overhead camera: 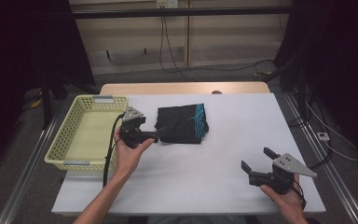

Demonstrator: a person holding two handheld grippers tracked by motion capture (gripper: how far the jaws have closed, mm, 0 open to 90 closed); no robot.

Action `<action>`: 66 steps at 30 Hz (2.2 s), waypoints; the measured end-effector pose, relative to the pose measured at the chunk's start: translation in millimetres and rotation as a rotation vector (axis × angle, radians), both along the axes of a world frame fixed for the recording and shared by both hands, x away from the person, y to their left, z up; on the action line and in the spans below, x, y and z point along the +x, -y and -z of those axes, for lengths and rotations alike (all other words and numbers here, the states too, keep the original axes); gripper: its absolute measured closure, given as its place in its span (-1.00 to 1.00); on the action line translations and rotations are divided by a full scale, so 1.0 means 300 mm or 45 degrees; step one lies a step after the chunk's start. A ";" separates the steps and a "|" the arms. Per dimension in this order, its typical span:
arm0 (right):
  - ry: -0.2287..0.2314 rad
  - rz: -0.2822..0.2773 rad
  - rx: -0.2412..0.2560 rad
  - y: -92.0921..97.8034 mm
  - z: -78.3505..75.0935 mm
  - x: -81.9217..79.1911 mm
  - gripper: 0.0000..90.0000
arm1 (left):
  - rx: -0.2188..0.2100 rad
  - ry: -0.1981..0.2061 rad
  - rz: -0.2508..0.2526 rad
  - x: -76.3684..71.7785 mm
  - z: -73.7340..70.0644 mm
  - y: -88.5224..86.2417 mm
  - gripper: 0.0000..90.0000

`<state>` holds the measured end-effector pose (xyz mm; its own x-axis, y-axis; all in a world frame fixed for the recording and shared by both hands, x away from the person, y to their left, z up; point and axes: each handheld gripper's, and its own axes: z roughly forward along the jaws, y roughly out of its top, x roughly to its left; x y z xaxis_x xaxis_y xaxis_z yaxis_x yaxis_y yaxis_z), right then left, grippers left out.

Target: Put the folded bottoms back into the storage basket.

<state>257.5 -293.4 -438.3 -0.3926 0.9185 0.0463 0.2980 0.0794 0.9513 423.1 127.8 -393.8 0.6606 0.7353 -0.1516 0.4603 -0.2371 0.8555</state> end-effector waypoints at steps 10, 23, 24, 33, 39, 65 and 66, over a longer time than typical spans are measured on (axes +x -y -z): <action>0.005 -0.015 -0.009 -0.003 -0.002 -0.004 -0.92 | 0.070 -0.013 -0.008 0.053 0.004 0.047 -0.86; -0.004 -0.027 -0.012 -0.006 -0.002 -0.003 -0.92 | 0.098 -0.017 -0.031 0.138 -0.001 0.090 -0.85; -0.008 -0.026 -0.009 -0.007 -0.002 -0.002 -0.92 | 0.092 -0.017 -0.047 0.151 0.010 0.099 -0.84; -0.008 -0.028 -0.019 -0.006 -0.002 -0.004 -0.92 | 0.078 -0.046 -0.097 0.208 0.025 0.103 -0.84; -0.017 -0.032 -0.018 -0.008 0.000 -0.002 -0.92 | 0.043 -0.080 -0.110 0.242 0.041 0.097 -0.85; -0.047 -0.047 -0.021 -0.009 0.006 0.000 -0.92 | 0.027 -0.356 -0.157 0.316 0.180 0.079 -0.29; -0.047 -0.047 -0.021 -0.009 0.006 0.000 -0.92 | 0.044 -0.365 -0.161 0.318 0.189 0.080 -0.29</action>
<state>257.6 -290.7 -440.0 -0.4246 0.9042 0.0461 0.3295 0.1068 0.9381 518.4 103.9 -450.3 0.4975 0.8168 -0.2921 0.7092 -0.1891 0.6792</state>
